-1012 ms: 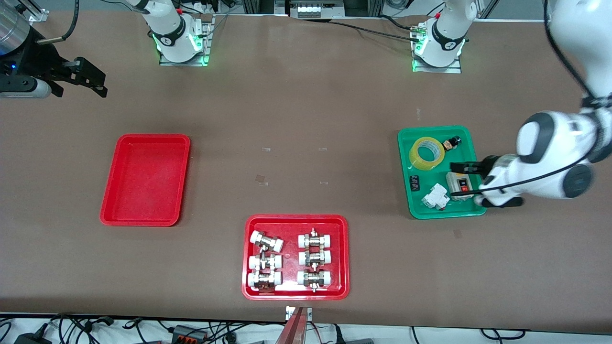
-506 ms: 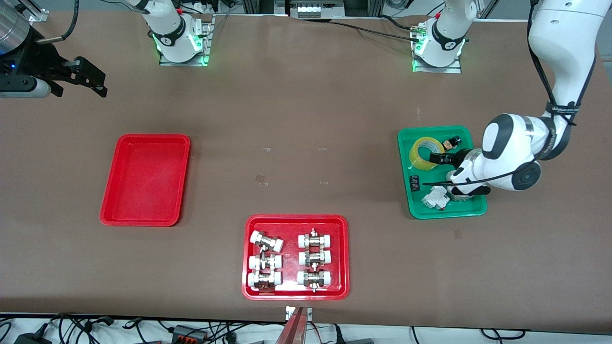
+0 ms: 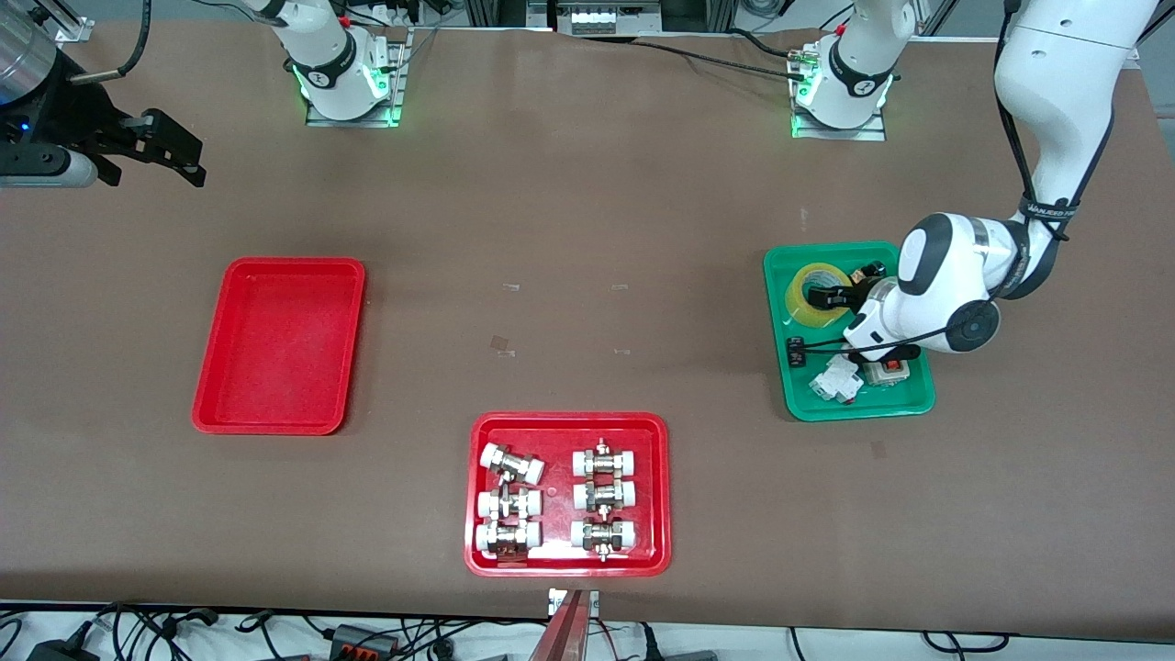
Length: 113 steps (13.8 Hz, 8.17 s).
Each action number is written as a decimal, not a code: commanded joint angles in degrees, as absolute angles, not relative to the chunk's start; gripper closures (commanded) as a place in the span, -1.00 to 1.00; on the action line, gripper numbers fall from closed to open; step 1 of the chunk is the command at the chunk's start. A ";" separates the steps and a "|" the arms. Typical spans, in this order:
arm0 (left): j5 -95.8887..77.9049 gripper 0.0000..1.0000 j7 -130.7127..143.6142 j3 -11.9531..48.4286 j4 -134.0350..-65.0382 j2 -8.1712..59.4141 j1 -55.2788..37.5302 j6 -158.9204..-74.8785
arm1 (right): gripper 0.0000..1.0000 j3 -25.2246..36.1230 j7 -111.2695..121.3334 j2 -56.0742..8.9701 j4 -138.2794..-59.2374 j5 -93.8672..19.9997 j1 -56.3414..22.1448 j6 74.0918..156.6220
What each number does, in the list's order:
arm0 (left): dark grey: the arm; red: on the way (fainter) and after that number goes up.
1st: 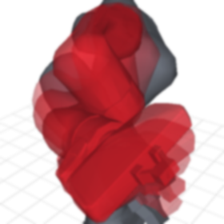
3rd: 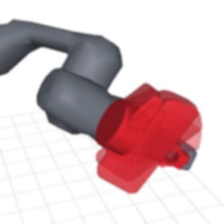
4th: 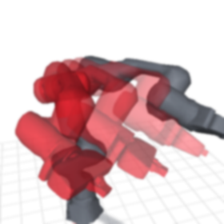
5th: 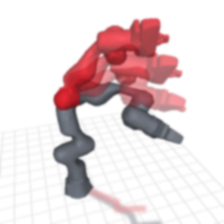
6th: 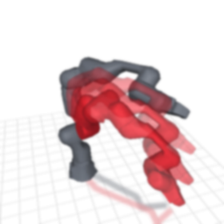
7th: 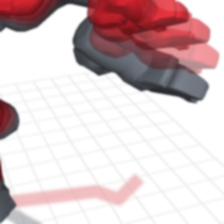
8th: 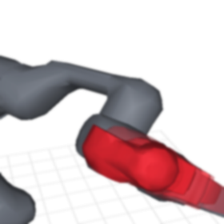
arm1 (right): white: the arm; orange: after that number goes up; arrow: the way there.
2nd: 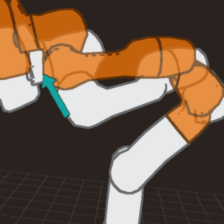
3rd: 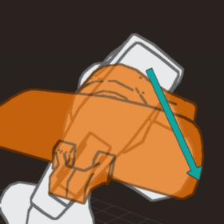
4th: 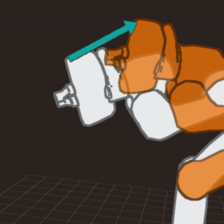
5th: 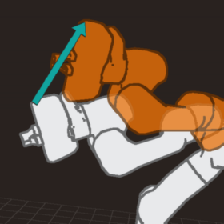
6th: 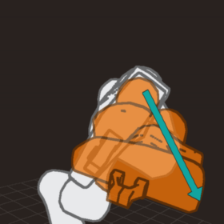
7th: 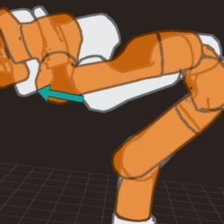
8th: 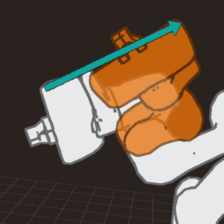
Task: Left arm passes tape to right arm into tray
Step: 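Lower the left gripper and grasp the yellow tape roll by its rim, then carry the tape with the left gripper while the right gripper approaches, then grasp the tape rim with the right gripper beside the left gripper, then open the left gripper and withdraw while the right gripper lowers tape, then set the tape in the empty red tray and open the right gripper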
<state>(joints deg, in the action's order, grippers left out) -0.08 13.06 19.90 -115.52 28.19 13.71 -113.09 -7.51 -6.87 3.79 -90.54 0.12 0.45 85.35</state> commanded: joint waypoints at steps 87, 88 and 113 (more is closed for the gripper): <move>6.63 -1.00 36.65 32.78 -71.81 25.41 12.90 -82.74 | 1.00 -6.50 30.02 -33.82 -92.20 -37.80 11.58 102.67; 10.16 -1.00 27.69 32.61 -72.07 24.88 13.96 -80.53 | 1.00 -6.50 33.36 -34.97 -92.28 -37.27 13.52 102.31; 11.25 -1.00 5.28 10.19 -95.01 7.56 1.29 -94.13 | -1.00 -6.50 41.93 -32.43 -93.43 -1.85 11.69 107.14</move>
